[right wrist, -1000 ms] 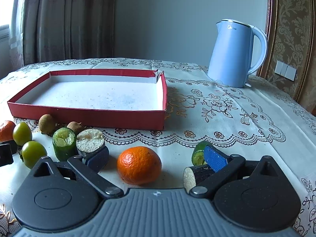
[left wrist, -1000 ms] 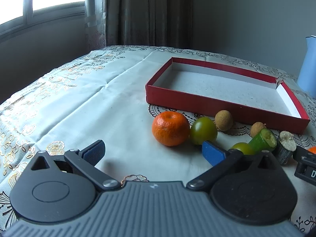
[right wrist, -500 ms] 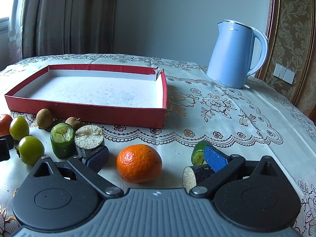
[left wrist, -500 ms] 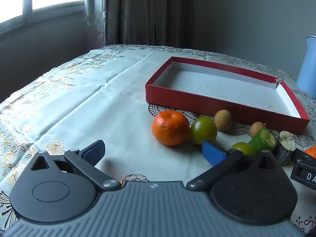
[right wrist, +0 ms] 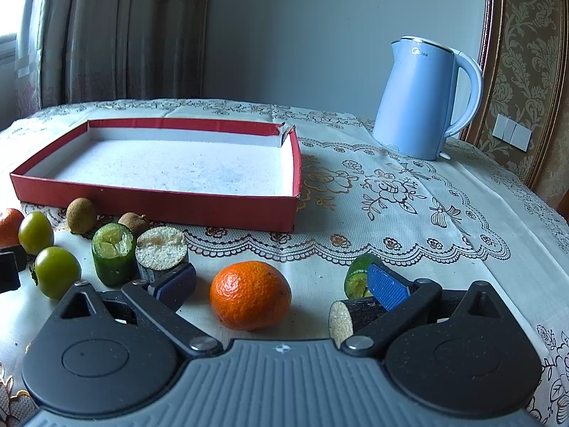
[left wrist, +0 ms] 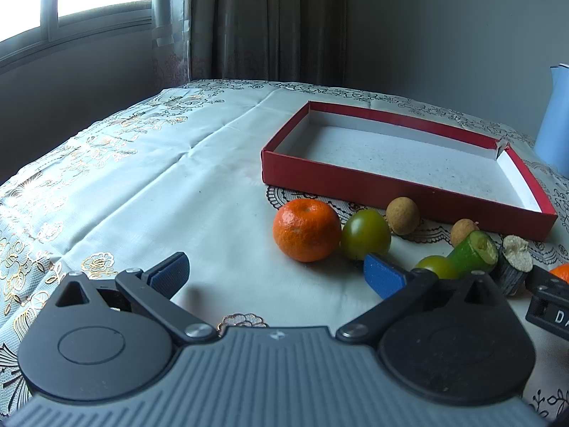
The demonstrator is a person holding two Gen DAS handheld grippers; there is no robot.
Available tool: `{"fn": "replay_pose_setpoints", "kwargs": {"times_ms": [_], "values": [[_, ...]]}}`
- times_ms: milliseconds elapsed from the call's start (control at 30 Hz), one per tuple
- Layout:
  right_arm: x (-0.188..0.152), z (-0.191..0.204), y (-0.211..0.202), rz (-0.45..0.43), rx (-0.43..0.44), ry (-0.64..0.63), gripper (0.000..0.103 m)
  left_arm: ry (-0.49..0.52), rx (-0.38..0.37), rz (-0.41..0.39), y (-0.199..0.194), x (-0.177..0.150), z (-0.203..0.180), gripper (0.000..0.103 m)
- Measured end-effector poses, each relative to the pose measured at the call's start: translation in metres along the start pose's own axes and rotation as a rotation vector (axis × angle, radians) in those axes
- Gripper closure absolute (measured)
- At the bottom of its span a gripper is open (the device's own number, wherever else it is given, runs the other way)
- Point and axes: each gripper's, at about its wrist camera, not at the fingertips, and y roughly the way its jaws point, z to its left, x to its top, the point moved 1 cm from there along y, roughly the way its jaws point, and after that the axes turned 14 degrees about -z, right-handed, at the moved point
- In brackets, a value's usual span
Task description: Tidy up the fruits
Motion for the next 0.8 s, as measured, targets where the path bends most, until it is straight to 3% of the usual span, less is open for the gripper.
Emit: {"fn": "replay_pose_setpoints", "kwargs": {"times_ms": [233,400,467,633,800], "values": [[0.004,-0.021,-0.023,-0.098,0.022,-0.061,0.000,-0.001,-0.012,-0.002,0.000,-0.001,-0.001,0.000],[0.009,-0.045,-0.045,-0.164,0.115,-0.077,0.001,-0.006,-0.021,-0.002,-0.001,-0.001,0.000,0.000],[0.006,-0.059,-0.052,-0.188,0.180,-0.076,0.006,-0.006,-0.025,-0.002,-0.001,-0.001,0.000,0.000],[-0.001,-0.097,-0.043,-0.106,0.226,-0.031,0.041,-0.005,-0.036,-0.005,-0.003,0.000,-0.001,0.000],[-0.006,-0.116,-0.035,-0.051,0.274,0.016,0.043,-0.002,-0.043,-0.001,-0.003,0.000,-0.001,0.000]]}}
